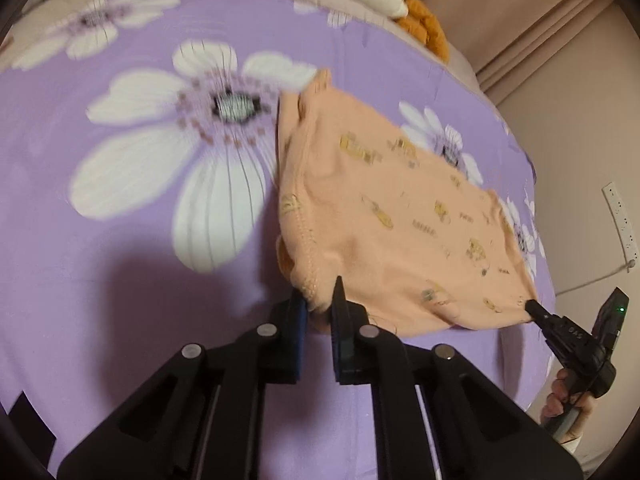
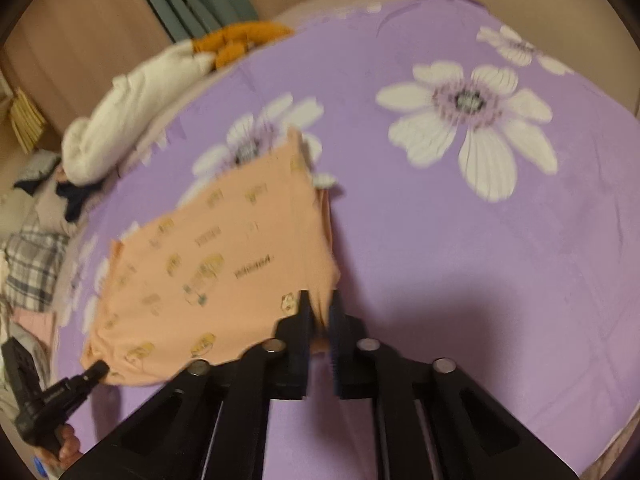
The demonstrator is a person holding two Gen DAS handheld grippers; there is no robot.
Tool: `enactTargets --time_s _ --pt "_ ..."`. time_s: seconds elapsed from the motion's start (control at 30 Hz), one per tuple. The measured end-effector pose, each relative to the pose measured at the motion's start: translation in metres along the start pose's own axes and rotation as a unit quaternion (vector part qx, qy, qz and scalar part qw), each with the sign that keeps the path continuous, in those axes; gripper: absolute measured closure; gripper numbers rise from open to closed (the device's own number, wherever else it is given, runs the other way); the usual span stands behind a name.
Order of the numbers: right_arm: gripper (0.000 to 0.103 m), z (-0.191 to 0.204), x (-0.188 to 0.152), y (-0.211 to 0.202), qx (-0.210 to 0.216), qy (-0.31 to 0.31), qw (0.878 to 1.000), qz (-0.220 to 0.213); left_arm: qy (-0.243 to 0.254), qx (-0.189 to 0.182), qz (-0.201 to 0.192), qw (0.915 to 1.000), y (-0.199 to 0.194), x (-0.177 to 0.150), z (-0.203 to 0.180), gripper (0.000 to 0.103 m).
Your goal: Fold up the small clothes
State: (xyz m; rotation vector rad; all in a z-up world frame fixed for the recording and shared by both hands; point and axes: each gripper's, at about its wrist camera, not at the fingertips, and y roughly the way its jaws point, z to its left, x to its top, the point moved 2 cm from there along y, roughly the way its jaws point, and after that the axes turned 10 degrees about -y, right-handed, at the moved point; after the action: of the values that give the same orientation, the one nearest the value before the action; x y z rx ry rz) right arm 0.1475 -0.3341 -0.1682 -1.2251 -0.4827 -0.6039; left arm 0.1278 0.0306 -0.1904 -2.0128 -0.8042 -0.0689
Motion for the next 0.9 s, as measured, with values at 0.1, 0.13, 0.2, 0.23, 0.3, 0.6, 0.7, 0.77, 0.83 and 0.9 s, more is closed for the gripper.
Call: enactTargets --time_s 0.1,0.13,0.2,0.23,0.3,0.6,0.7,0.77,0.83,0.9 --pt "0.097 -0.003 0.007 -0.010 0.013 0.007 1.000 -0.014 -0.001 -0.017 -0.008 0.9998 -0.016 0.006 -0.003 0.094" --pt "0.097 -0.003 0.007 -0.010 0.010 0.006 1.000 -0.013 0.001 -0.018 -0.010 0.9998 -0.019 0.006 -0.004 0.096" --pt "0.097 -0.002 0.005 -0.005 -0.003 0.001 1.000 -0.006 0.006 -0.013 -0.013 0.9998 -0.021 0.006 -0.004 0.097" --pt "0.097 -0.003 0.002 -0.002 -0.007 0.002 1.000 -0.001 0.008 -0.008 -0.012 0.9999 -0.020 0.006 -0.002 0.097" --pt "0.097 -0.007 -0.004 0.007 -0.010 0.013 1.000 0.013 0.000 -0.004 0.001 1.0000 -0.013 0.005 0.006 0.097" --pt "0.097 -0.011 -0.013 0.025 -0.043 0.009 0.998 0.044 -0.005 0.005 0.035 0.9994 0.004 -0.001 0.020 0.091" --pt "0.097 -0.013 -0.013 0.024 -0.048 0.014 0.998 0.043 0.003 0.008 0.029 0.9995 0.002 0.003 0.020 0.086" --pt "0.093 -0.014 -0.014 0.021 -0.049 0.018 0.998 0.042 0.005 0.005 0.020 0.9998 -0.002 0.004 0.021 0.084" --pt "0.073 -0.015 -0.014 0.018 -0.059 0.020 0.997 0.043 0.005 0.000 0.015 0.9999 -0.005 0.007 0.021 0.070" --pt "0.047 -0.019 -0.016 0.015 -0.071 0.032 0.996 0.044 0.006 -0.001 0.012 0.9999 -0.004 0.008 0.020 0.057"
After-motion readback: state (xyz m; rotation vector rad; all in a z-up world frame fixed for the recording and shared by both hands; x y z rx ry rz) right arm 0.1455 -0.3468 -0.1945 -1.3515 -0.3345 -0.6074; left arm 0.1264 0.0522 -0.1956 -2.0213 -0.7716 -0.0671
